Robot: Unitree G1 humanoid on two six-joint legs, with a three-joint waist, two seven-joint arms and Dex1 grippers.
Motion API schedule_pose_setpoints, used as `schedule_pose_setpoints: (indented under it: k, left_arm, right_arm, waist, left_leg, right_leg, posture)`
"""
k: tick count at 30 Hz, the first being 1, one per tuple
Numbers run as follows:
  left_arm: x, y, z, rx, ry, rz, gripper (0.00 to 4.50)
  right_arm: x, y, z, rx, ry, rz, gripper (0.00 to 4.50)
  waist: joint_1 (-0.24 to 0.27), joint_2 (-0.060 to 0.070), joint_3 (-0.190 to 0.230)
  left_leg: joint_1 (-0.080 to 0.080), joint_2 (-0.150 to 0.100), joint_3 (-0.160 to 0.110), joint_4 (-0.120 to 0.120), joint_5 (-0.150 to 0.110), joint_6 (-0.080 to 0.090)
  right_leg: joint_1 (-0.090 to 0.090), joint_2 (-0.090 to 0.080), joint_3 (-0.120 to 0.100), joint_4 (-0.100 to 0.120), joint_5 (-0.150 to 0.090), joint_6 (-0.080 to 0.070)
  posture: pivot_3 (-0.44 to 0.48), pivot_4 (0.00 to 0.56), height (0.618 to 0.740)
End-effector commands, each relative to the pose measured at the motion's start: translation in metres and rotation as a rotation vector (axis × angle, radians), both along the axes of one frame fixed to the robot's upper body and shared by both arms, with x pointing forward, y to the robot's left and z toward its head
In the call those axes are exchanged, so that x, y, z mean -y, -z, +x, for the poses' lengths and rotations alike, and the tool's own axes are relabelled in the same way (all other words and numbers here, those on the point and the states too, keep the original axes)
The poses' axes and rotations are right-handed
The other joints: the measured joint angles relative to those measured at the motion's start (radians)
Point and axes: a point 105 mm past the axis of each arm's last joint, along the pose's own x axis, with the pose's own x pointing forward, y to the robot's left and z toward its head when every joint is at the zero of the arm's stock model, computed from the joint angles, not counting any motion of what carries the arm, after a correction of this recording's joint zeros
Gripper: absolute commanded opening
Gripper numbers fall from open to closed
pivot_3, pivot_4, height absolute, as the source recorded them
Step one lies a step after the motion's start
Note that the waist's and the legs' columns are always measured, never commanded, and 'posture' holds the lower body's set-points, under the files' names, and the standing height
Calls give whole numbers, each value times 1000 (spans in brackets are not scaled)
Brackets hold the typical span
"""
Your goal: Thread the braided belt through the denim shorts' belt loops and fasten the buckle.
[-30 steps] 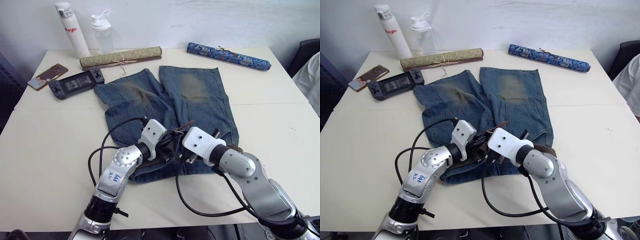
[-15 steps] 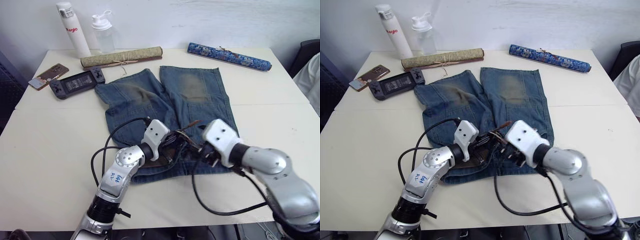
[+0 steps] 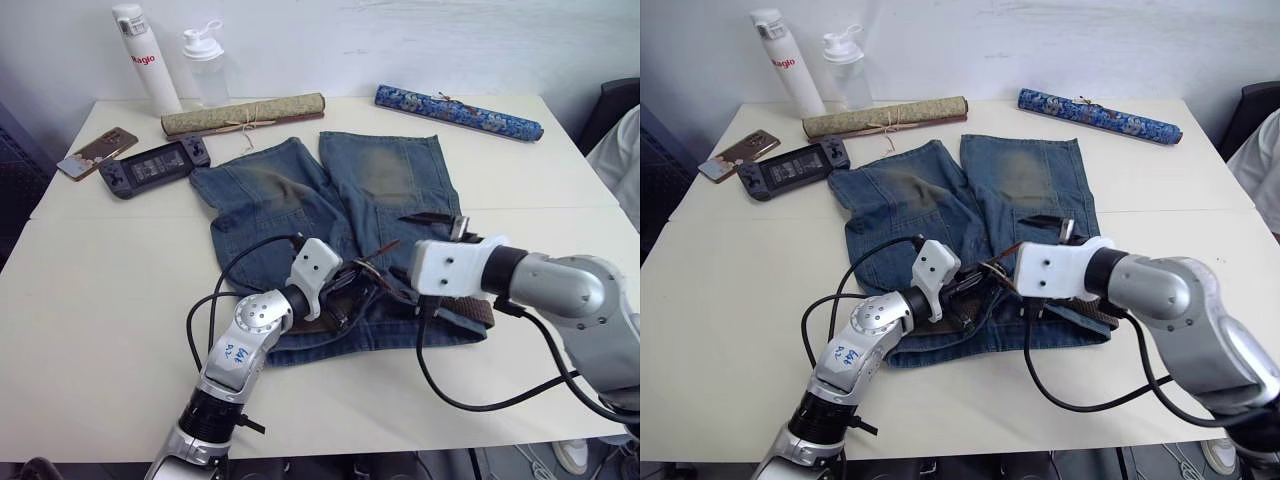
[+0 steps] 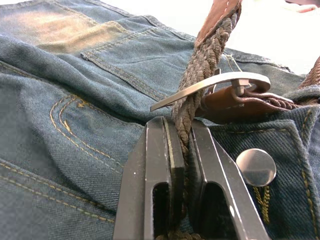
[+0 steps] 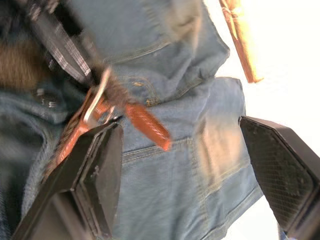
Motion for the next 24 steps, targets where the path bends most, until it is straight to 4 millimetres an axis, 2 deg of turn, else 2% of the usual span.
schedule_pose_setpoints:
  k: [1,8,11,17,24]
  left_arm:
    - [9,-18,-5,98,41,-16,0]
    - [10,-18,-7,146,47,27,0]
    - [9,-17,-6,146,41,37,0]
    - [7,-15,-4,144,31,50,0]
    - [8,-26,-7,157,64,-2,0]
  right_arm:
    - [-2,1,7,129,-50,-118,3907]
    - [-3,8,16,168,-77,-177,3907]
    - [-3,9,16,164,-81,-177,3040]
    - [-7,11,14,151,-89,-164,67]
    - [-2,10,19,155,-36,-138,21]
  waist:
    - [1,0,0]
    - [1,0,0]
    - [3,0,0]
    - [4,0,0]
    - [4,0,0]
  left_leg:
    - [0,0,0,0,0,0]
    - [0,0,0,1,0,0]
    - [0,0,0,1,0,0]
    - [0,0,0,2,0,0]
    - [0,0,0,2,0,0]
  right_leg:
    - [0,0,0,0,0,0]
    - [0,0,-2,0,0,0]
    - [0,0,-2,1,0,0]
    - [0,0,-2,1,0,0]
    - [0,0,-2,2,0,0]
  posture:
    - [0,150,717]
    - [0,150,717]
    - [0,150,717]
    - [0,150,717]
    - [0,150,717]
